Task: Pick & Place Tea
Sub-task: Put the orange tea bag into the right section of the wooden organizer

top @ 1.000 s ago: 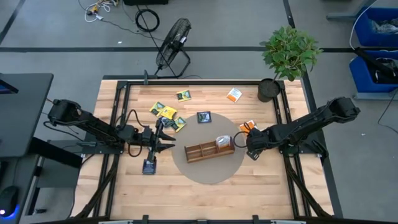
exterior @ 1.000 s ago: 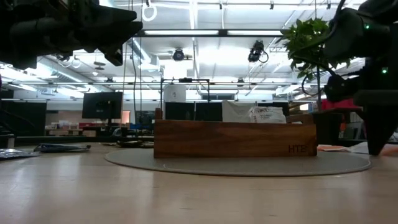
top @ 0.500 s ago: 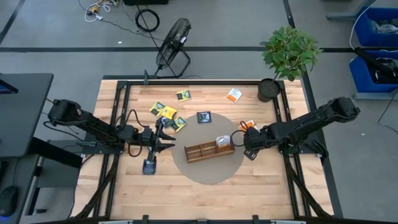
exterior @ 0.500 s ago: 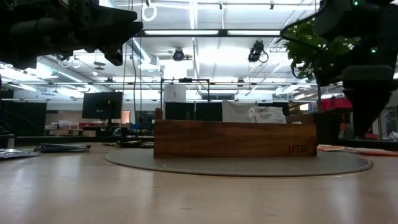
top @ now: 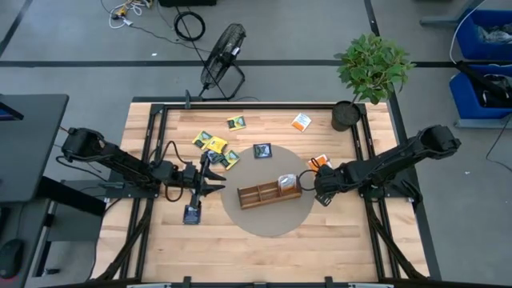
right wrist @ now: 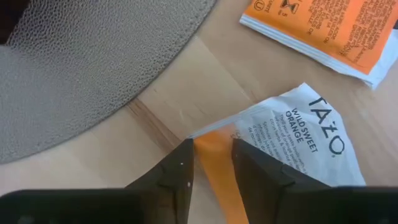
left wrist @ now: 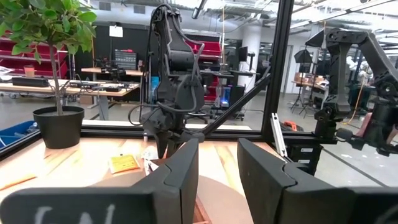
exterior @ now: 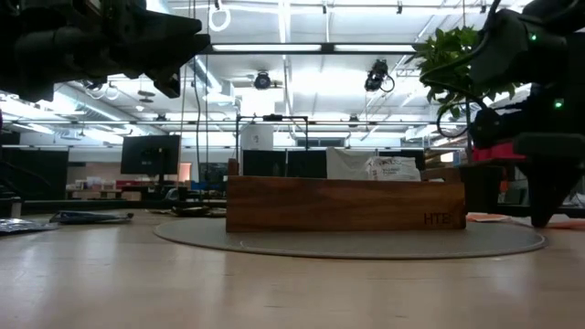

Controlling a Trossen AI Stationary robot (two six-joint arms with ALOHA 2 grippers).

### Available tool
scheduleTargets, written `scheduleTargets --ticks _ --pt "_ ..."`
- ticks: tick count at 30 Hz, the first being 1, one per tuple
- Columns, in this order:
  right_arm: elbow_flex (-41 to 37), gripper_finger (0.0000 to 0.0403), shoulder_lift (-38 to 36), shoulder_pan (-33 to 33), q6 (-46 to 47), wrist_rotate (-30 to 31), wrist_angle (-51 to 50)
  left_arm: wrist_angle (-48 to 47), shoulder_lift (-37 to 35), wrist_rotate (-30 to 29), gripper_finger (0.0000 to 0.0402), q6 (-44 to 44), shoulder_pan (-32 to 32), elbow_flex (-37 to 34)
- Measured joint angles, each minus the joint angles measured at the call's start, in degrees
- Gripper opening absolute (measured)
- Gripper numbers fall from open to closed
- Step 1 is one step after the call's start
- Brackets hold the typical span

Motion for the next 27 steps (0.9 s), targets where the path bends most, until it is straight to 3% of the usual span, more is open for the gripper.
scheduleTargets --ticks 5,11,23,27 --pt "0.7 0.0095 0.5 0.4 1.0 0.0 -0.5 -0.1 0.0 0.0 0.0117 0.0 0.0 0.0" --pt "2.6 0.0011 0.7 0.8 -2.1 -0.1 -0.5 -0.2 0.0 0.0 0.0117 0.0 0.0 0.0" --pt "7.2 0.0001 0.8 5.5 -3.1 4.8 -5.9 1.4 0.0 0.0 0.0117 -2.2 0.0 0.0" --pt "11.0 0.0001 0.8 8.5 -6.2 9.5 -9.0 2.2 0.0 -4.7 0.0117 -5.1 0.0 0.0"
